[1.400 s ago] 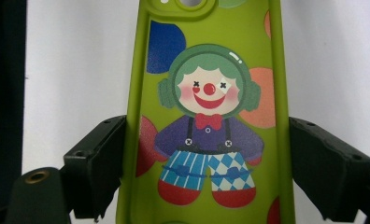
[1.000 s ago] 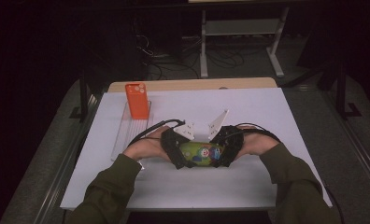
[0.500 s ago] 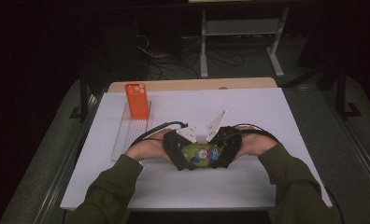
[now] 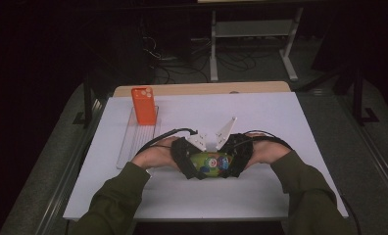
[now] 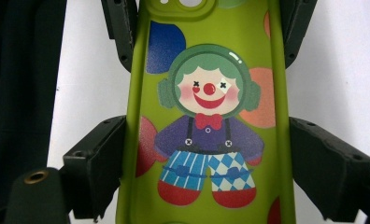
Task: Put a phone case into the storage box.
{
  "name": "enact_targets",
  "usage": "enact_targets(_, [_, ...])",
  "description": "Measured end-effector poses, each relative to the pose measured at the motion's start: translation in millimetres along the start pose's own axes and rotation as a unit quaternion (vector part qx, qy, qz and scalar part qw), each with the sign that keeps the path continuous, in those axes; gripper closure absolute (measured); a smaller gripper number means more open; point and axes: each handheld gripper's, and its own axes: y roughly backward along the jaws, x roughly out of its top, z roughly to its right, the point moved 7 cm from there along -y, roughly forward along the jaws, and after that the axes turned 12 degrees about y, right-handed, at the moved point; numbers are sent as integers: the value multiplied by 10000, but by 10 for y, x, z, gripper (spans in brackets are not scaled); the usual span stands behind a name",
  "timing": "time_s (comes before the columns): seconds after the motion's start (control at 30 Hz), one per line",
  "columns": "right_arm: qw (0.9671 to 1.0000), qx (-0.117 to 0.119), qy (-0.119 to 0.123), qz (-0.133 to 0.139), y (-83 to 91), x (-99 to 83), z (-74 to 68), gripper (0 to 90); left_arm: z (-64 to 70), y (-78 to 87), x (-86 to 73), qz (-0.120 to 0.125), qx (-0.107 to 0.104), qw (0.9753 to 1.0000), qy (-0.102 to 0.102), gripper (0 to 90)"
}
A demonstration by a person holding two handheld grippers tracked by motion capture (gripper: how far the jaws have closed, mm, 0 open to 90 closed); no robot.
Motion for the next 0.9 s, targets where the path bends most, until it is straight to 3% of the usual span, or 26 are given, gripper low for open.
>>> enact_targets(0.27, [9999, 28, -77, 130, 9, -3, -18, 124, 11, 37, 14, 63, -66, 10000, -7, 149])
enact_targets(0.4, [9998, -49, -116, 150, 36, -11, -10, 100, 1, 76, 20, 114, -22, 9999, 52, 150])
enact_targets(0.43, [9997, -30, -228, 120, 47, -24, -22, 89, -23, 96, 10, 55, 65, 10000, -16, 150])
enact_targets(0.6, [9980, -167, -540, 283, 120, -72, 13, 62, -48, 161, -12, 262, 165, 9992, 270, 150])
enact_targets(0.7, [9967, -419, -564, 415, 185, -104, 88, 57, -72, 194, -23, 367, 268, 9978, 478, 150])
enact_targets(0.9, [9896, -831, -996, 617, 274, -203, 186, 33, -123, 260, -26, 564, 502, 9932, 882, 149])
